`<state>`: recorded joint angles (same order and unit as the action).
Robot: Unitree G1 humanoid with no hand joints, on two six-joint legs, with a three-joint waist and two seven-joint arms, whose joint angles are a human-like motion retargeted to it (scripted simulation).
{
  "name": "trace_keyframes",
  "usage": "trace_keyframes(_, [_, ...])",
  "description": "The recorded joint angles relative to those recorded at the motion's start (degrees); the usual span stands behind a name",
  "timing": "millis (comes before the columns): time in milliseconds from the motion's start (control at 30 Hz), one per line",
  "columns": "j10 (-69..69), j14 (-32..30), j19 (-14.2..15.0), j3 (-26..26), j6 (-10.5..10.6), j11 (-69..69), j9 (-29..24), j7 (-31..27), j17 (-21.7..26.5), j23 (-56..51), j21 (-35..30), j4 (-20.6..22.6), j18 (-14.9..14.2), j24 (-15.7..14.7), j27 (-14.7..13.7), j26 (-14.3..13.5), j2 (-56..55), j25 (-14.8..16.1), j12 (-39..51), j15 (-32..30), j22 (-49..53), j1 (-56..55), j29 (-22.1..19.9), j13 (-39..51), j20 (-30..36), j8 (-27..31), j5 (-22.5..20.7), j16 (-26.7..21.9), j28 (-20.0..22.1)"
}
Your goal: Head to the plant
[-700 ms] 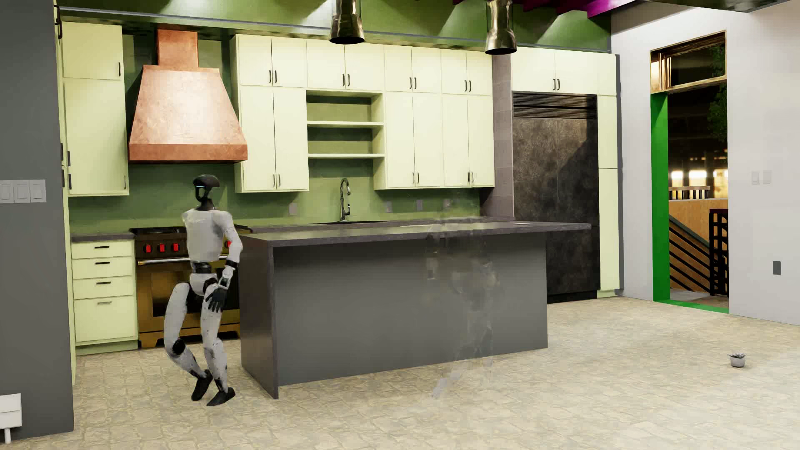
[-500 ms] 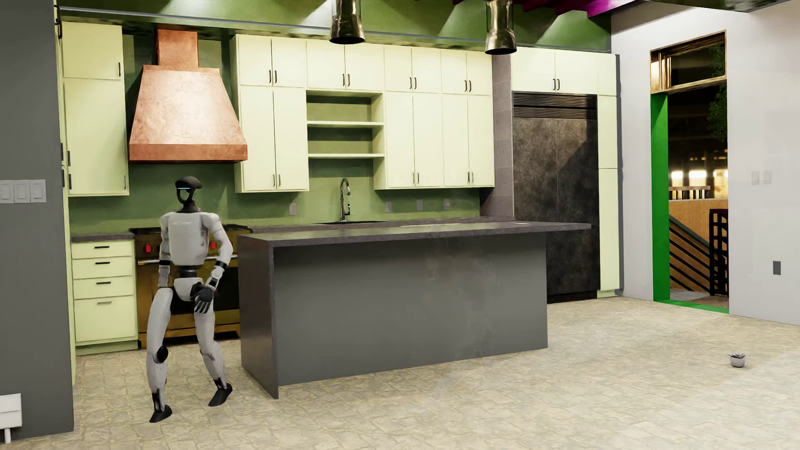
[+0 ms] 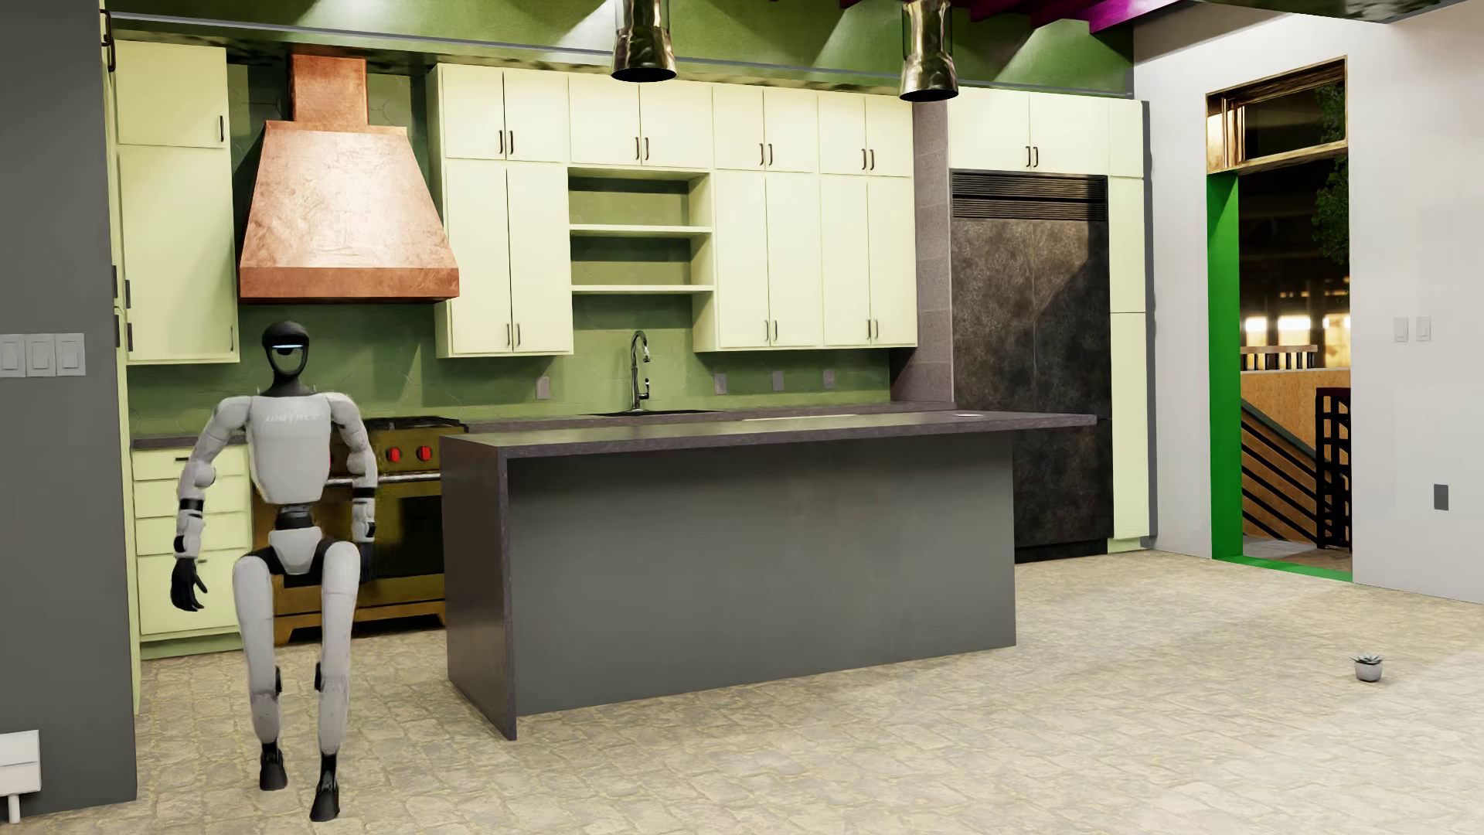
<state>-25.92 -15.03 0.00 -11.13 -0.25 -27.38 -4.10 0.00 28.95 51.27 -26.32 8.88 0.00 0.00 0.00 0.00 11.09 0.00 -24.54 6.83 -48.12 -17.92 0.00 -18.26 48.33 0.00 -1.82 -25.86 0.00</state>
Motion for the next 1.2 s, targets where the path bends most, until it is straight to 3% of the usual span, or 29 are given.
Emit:
trace_keyframes(33, [0.23, 9.4, 0.0, 0.02, 0.21, -0.15, 0.02, 0.0, -0.08, -0.25, 0.04, 0.09, 0.0, 0.0, 0.0, 0.0, 2.0, 0.0, -0.5, 1.02, 0.26, 0.98, 0.0, 0.36, 1.16, 0.0, -0.92, 1.0, 0.0])
trace_keyframes(67, [-0.82, 11.26, 0.0, 0.34, 0.05, -0.65, 0.41, 0.0, -0.49, -0.85, 0.41, 0.05, 0.0, 0.0, 0.0, 0.0, 3.66, 0.0, -1.05, 1.6, 0.46, 1.37, 0.0, 0.12, 2.19, 0.0, -1.48, 1.65, 0.0])
trace_keyframes(167, [-1.27, 8.43, 0.0, 0.46, -2.99, -5.87, 3.7, 0.0, -2.63, -1.33, -0.32, 1.95, 0.0, 0.0, 0.0, 0.0, 4.08, 0.0, -1.67, -1.28, -1.58, 2.18, 0.0, -3.23, 4.74, 0.0, 0.53, 2.42, 0.0])
trace_keyframes(200, [-0.56, 8.28, 0.0, 1.81, -4.34, -12.75, 4.39, 0.0, -3.58, 0.53, -2.88, 3.28, 0.0, 0.0, 0.0, 0.0, 1.13, 0.0, -0.65, -5.47, -3.03, 3.19, 0.0, -3.76, 5.18, 0.0, 2.6, 2.09, 0.0])
trace_keyframes(267, [-1.28, 18.86, 0.0, 5.71, -5.72, -32.69, 5.59, 0.0, -4.52, 3.01, -8.49, 4.08, 0.0, 0.0, 0.0, 0.0, -10.22, 0.0, 2.59, -16.79, -2.75, 6.55, 0.0, -4.85, 4.16, 0.0, 7.99, 0.42, 0.0])
trace_keyframes(300, [-0.93, 21.45, 0.0, 8.6, -5.55, -40.15, 4.98, 0.0, -4.72, 4.29, -11.38, 4.46, 0.0, 0.0, 0.0, 0.0, -14.54, 0.0, 4.95, -16.99, -2.1, 9.16, 0.0, -5.17, 2.26, 0.0, 9.37, -0.21, 0.0])
trace_keyframes(333, [-0.24, 23.0, 0.0, 10.62, -4.86, -43.52, 3.87, 0.0, -5.04, 5.86, -13.9, 4.27, 0.0, 0.0, 0.0, 0.0, -17.17, 0.0, 7.12, -12.92, -0.87, 12.55, 0.0, -5.69, -1.42, 0.0, 9.86, -0.62, 0.0])
trace_keyframes(433, [1.92, 25.59, 0.0, 14.03, -3.69, -33.45, 1.76, 0.0, -5.41, 7.44, -17.82, 3.17, 0.0, 0.0, 0.0, 0.0, -24.25, 0.0, 10.97, -2.11, 8.37, 20.75, 0.0, -7.53, -15.08, 0.0, 6.73, -1.73, 0.0])
trace_keyframes(500, [3.23, 25.25, 0.0, 17.02, -3.47, -18.75, 0.65, 0.0, -5.15, 7.04, -16.37, 2.15, 0.0, 0.0, 0.0, 0.0, -26.29, 0.0, 13.5, -6.49, 12.57, 24.12, 0.0, -7.56, -18.49, 0.0, 4.09, -1.92, 0.0])
trace_keyframes(567, [3.99, 25.35, 0.0, 17.96, -3.51, -6.89, -0.09, 0.0, -4.16, 6.14, -13.98, 1.37, 0.0, 0.0, 0.0, 0.0, -27.56, 0.0, 16.09, -13.6, 11.59, 27.16, 0.0, -6.89, -16.55, 0.0, 2.79, -1.21, 0.0])
trace_keyframes(667, [4.18, 25.94, 0.0, 16.58, -4.15, -0.81, -1.5, 0.0, -2.58, 4.73, -8.86, 0.46, 0.0, 0.0, 0.0, 0.0, -29.55, 0.0, 14.32, -17.95, 7.48, 32.49, 0.0, -4.47, -11.05, 0.0, -0.21, -0.62, 0.0])
trace_keyframes(733, [4.16, 25.51, 0.0, 17.86, -5.02, -1.88, -1.05, 0.0, -2.03, 2.37, -2.75, 0.47, 0.0, 0.0, 0.0, 0.0, -29.86, 0.0, 11.37, -17.62, 2.04, 35.9, 0.0, -4.24, -2.35, 0.0, -0.85, -0.66, 0.0])
trace_keyframes(800, [4.1, 21.56, 0.0, 19.87, -2.69, -5.5, -0.21, 0.0, -1.0, 1.64, -0.19, -1.56, 0.0, 0.0, 0.0, 0.0, -29.48, 0.0, 7.67, -18.5, -5.31, 38.88, 0.0, -4.32, 8.66, 0.0, -1.04, 0.99, 0.0])
trace_keyframes(900, [-11.12, 6.56, 0.0, 20.96, 0.93, -7.29, 0.62, 0.0, -0.53, 3.91, -2.88, -3.87, 0.0, 0.0, 0.0, 0.0, -23.28, 0.0, 2.36, -8.83, -7.77, 29.99, 0.0, -3.68, 17.71, 0.0, 0.22, 0.76, 0.0])
trace_keyframes(967, [-32.48, -0.76, 0.0, 18.1, 1.9, -6.23, 2.55, 0.0, -1.48, 4.15, -5.05, -3.12, 0.0, 0.0, 0.0, 0.0, -21.15, 0.0, 2.98, -4.4, -6.26, 13.01, 0.0, -2.7, 13.54, 0.0, 1.54, -0.5, 0.0])
trace_keyframes(1033, [-44.14, 7.22, 0.0, 13.26, -0.01, -3.53, 2.93, 0.0, -2.95, 3.23, -6.27, -1.36, 0.0, 0.0, 0.0, 0.0, -15.98, 0.0, 3.64, -2.55, -3.51, 1.34, 0.0, -1.5, 4.13, 0.0, 2.89, -1.19, 0.0])
trace_keyframes(1100, [-37.01, 4.29, 0.0, 10.11, -2.0, -0.45, 2.15, 0.0, -3.96, 1.23, -4.15, 0.42, 0.0, 0.0, 0.0, 0.0, -8.55, 0.0, 2.94, -1.4, 1.0, -4.44, 0.0, -1.06, -6.59, 0.0, 3.06, -0.83, 0.0])
trace_keyframes(1167, [-17.77, -1.98, 0.0, 6.72, -2.78, 0.51, 0.54, 0.0, -3.76, -0.62, -0.87, 1.71, 0.0, 0.0, 0.0, 0.0, -3.16, 0.0, 3.32, -0.3, 4.37, -5.17, 0.0, -0.47, -11.62, 0.0, 2.7, 0.82, 0.0])
trace_keyframes(1200, [-8.07, -1.74, 0.0, 5.73, -2.74, 0.81, -0.42, 0.0, -3.41, -1.09, 0.04, 1.76, 0.0, 0.0, 0.0, 0.0, -0.08, 0.0, 3.28, 0.18, 5.46, -3.82, 0.0, -0.08, -12.21, 0.0, 2.22, 1.48, 0.0])
